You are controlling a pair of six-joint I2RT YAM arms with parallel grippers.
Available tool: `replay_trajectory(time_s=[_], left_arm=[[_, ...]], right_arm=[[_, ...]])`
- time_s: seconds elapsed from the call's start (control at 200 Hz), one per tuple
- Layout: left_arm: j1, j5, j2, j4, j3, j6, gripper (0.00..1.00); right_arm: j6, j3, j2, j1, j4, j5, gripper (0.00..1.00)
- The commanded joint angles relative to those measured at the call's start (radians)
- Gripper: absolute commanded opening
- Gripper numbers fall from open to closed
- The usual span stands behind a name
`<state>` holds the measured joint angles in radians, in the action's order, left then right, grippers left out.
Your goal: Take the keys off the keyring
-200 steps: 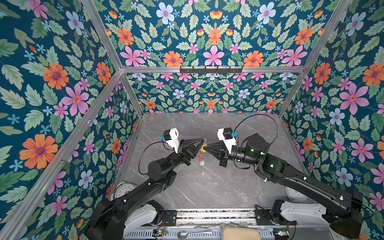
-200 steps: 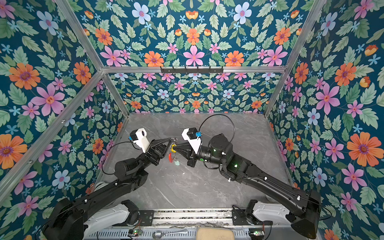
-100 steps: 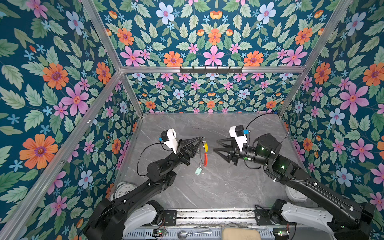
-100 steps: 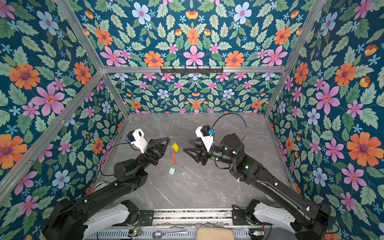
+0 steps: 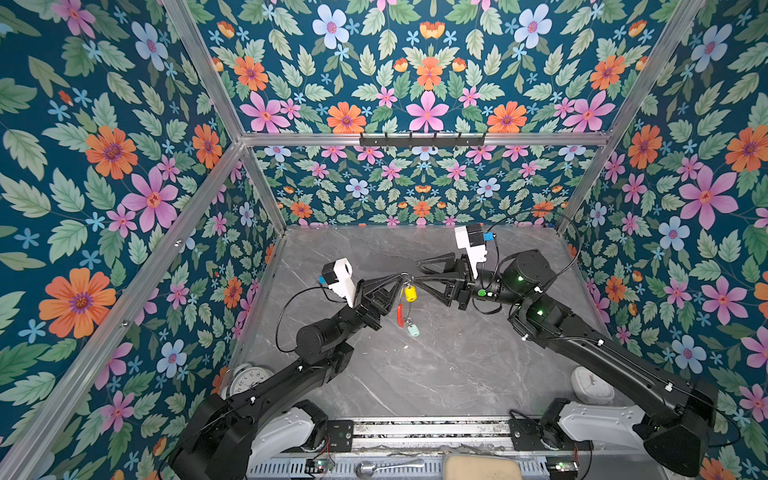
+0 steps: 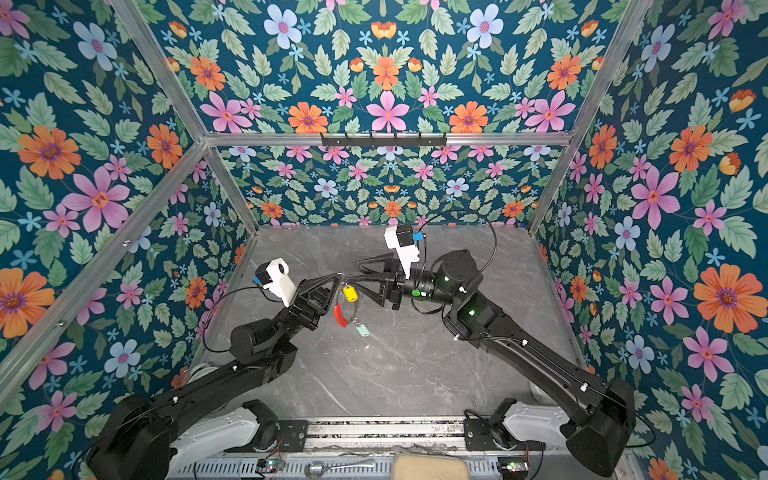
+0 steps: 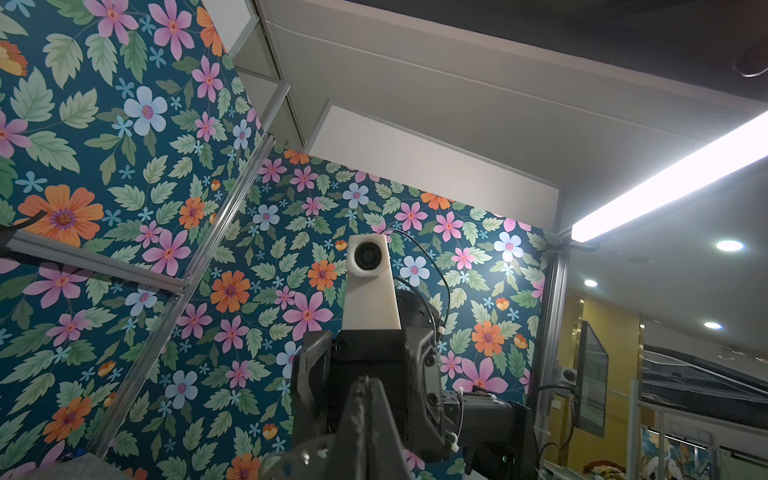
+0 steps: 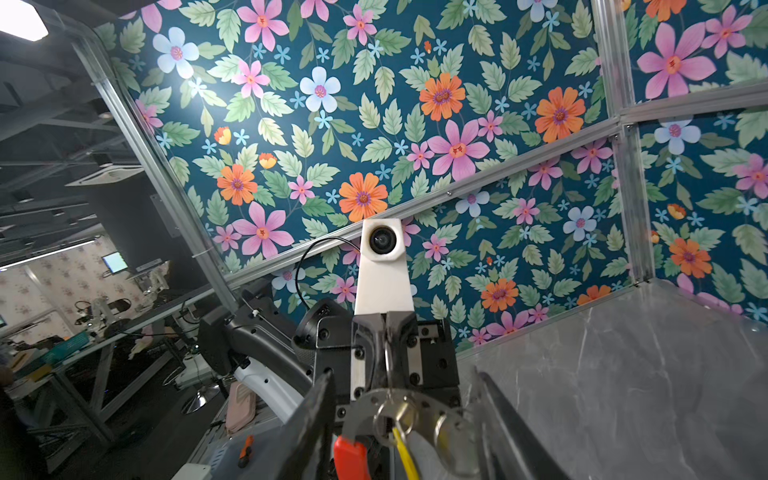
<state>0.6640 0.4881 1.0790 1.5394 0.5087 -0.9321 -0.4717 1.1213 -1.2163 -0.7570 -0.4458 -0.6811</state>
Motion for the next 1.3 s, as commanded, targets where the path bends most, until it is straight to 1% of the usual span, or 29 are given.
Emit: replay_trajectory(time_s=[0.0,0.065,0.17,0.39,0.59,0.74,0.865,0.965,1.02,1.1,1.18,1.195,1.255,1.295], left_arm=[[0.000,-0.012,-0.005,0.053,-0.004,0.008,0.00],[0.000,-0.012,-0.005,0.053,-0.005,0.011,0.00],[-0.001,-0.013,-0.003,0.053,-0.006,0.012,0.00],[0.000,-0.016,-0.006,0.048,-0.007,0.017,0.00],[0.000,-0.014,-0.004,0.044,-0.005,0.018,0.00],[0.000,-0.013,-0.002,0.041,-0.002,0.014,0.00],[-0.001,-0.010,-0.001,0.039,-0.001,0.014,0.00],[0.000,-0.008,0.002,0.041,0.001,0.010,0.00],[0.000,-0.007,0.001,0.041,-0.001,0.007,0.00],[-0.001,-0.007,-0.004,0.034,-0.004,0.002,0.00],[-0.001,-0.015,-0.024,-0.008,-0.010,0.001,0.00],[0.000,-0.016,-0.030,-0.018,-0.011,0.001,0.04],[-0.003,-0.016,-0.058,-0.074,-0.016,0.009,0.25],[-0.002,-0.013,-0.081,-0.121,-0.017,0.021,0.35]], right_arm=[[-0.041,0.018,-0.012,-0.002,-0.052,-0.047,0.46],[-0.034,0.029,-0.020,-0.009,-0.027,-0.049,0.43],[-0.017,0.036,-0.026,-0.024,0.009,-0.045,0.40],[0.008,0.038,-0.035,-0.040,0.061,-0.028,0.40],[0.012,0.044,-0.041,-0.041,0.068,-0.025,0.33],[0.017,0.047,-0.046,-0.041,0.073,-0.023,0.23],[0.021,0.051,-0.047,-0.042,0.079,-0.024,0.18],[0.023,0.054,-0.048,-0.042,0.087,-0.023,0.08],[0.027,0.052,-0.044,-0.042,0.095,-0.023,0.00],[0.035,0.049,-0.034,-0.042,0.115,-0.017,0.00],[0.052,0.052,-0.021,-0.042,0.166,-0.007,0.00],[0.056,0.052,-0.016,-0.042,0.179,-0.007,0.00],[0.084,0.055,0.002,-0.043,0.250,0.009,0.00],[0.108,0.061,0.013,-0.042,0.314,0.016,0.00]])
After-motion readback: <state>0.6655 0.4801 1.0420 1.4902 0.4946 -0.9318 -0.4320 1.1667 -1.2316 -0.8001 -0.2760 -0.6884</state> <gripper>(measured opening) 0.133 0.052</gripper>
